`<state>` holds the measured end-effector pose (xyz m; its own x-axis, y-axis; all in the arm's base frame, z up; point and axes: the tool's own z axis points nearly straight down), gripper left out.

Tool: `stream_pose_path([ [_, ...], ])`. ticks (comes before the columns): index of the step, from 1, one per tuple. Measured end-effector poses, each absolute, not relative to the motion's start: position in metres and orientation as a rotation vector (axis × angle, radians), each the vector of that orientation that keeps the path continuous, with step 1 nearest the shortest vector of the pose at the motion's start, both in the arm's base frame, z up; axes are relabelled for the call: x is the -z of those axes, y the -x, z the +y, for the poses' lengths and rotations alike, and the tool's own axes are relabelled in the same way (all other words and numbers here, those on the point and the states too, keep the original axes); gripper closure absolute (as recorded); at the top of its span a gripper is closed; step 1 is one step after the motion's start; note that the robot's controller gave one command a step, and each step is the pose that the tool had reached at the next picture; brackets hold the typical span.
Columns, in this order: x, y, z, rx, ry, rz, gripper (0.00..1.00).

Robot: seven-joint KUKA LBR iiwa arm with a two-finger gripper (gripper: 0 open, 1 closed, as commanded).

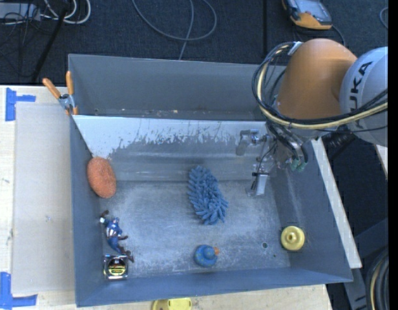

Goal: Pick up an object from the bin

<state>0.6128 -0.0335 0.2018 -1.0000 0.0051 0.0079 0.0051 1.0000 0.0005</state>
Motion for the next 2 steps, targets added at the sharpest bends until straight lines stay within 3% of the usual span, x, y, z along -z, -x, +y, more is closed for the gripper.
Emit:
stream_pose_path([
  [1, -0.207, -0.614, -0.033, 0.0, 0.007, -3.142, 0.0],
  [2, -0.192, -0.616, -0.031, 0.0, 0.132, -3.146, 0.0],
])
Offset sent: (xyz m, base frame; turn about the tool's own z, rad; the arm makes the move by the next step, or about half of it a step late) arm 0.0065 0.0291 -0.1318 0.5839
